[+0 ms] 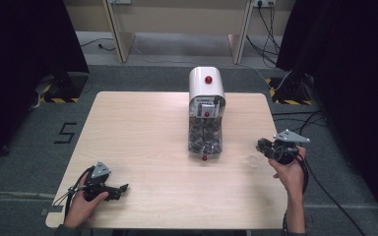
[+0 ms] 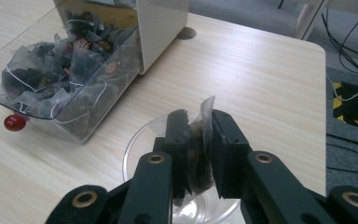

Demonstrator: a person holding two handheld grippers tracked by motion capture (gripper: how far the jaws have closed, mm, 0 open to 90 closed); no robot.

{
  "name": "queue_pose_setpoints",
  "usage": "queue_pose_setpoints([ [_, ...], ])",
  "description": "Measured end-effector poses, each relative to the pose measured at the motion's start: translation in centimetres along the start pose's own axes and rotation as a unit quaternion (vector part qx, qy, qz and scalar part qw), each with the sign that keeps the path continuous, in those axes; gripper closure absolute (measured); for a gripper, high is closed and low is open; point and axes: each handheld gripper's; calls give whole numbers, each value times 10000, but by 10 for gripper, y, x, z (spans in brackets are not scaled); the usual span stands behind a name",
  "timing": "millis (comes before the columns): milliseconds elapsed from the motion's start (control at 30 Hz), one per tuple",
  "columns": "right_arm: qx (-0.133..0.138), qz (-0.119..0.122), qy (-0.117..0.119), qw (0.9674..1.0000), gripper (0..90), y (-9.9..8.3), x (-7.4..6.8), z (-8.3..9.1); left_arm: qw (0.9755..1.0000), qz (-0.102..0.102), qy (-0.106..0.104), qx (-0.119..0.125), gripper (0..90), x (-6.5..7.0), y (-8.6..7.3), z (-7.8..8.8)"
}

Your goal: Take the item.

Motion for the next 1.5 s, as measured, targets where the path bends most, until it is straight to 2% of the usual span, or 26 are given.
queue_pose_setpoints([
  [200,-89,56,77,9999,752,-1,-1,-3,10000,0,1,0,0,0,0,0],
  [333,-132,62,142,9998,696,-1,-2,-4,10000,0,0,0,0,0,0,0],
  [533,186,121,42,9997,570,8,-6,7,10000,1,1,0,0,0,0,0],
  [667,314,154,92,9993,525,10,-8,7,10000,1,-1,0,0,0,0,0],
  [833,374,202,171,9989,508,14,-14,2,10000,1,-3,7,0,0,0,0],
  [1233,496,484,426,9967,477,24,-36,1,10000,1,0,0,0,0,0,0],
  [1500,525,499,603,9955,435,27,-47,-6,10000,2,-1,1,0,0,0,0],
])
Point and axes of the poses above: each handheld gripper's, and its own axes: z roughly backward along the jaws, y roughly out of its top, x roughly to its right, and after that the axes turned 6 degrees about z, right-handed
